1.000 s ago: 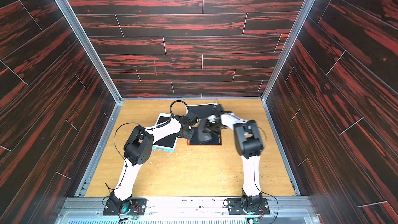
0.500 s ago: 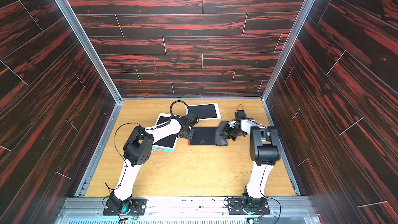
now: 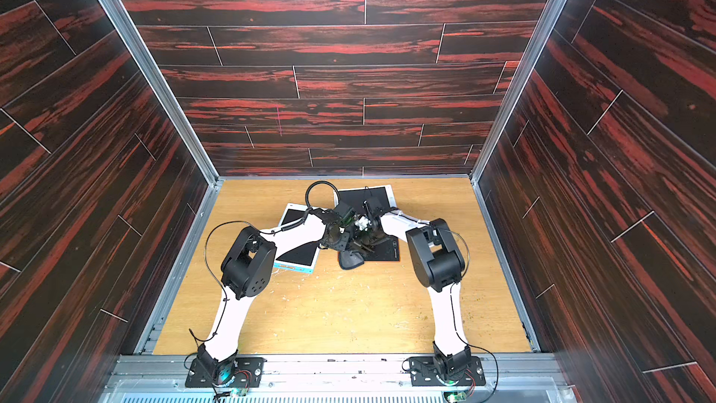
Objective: Wipe the drawing tablet
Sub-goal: Wipe the dirt from the drawing tablet.
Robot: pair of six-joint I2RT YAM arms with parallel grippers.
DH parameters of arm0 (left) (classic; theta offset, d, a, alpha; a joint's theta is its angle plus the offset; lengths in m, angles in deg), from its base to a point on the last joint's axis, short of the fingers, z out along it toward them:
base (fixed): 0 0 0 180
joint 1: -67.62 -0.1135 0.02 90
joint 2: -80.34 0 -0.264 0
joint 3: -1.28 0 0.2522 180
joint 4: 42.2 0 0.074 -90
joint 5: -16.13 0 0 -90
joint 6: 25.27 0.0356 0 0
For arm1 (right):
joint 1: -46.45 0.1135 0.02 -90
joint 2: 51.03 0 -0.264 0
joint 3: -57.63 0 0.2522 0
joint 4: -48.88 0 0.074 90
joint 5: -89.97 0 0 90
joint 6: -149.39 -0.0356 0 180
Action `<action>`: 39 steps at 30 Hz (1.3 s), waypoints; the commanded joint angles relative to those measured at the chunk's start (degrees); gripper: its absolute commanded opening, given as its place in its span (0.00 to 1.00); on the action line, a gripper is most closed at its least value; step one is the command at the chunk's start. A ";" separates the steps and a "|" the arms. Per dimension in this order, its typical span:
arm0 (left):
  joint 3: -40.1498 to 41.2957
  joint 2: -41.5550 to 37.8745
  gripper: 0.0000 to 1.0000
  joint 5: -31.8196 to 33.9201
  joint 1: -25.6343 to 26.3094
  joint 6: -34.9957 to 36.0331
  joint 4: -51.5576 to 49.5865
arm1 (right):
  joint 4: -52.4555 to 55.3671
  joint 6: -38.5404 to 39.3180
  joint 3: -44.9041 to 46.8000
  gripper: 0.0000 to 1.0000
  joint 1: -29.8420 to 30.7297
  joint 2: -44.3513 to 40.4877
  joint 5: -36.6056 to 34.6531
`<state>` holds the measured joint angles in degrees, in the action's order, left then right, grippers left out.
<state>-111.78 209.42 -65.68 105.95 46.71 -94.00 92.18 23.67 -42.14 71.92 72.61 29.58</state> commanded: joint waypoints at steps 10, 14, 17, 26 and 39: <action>3.84 0.99 0.33 -2.03 1.10 0.22 -4.20 | 6.23 2.46 6.98 0.00 -15.24 -7.76 -9.21; 3.26 1.41 0.33 -2.19 1.05 0.50 -4.45 | 3.88 0.71 10.64 0.00 -10.21 -9.84 -8.43; 2.72 1.54 0.33 -2.15 1.12 0.60 -4.82 | 1.74 -0.88 8.52 0.00 -6.28 -7.30 -6.25; 1.66 1.70 0.33 -1.01 1.05 0.62 -6.38 | 3.53 -1.65 -2.95 0.00 -2.64 3.97 -0.61; 1.40 1.74 0.33 -0.71 0.86 1.36 -6.61 | 8.84 1.90 16.99 0.00 -9.55 -15.23 -26.39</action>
<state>-111.39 208.89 -65.73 106.52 47.28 -95.16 95.63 23.58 -24.75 59.55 56.56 12.24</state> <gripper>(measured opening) 0.333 0.079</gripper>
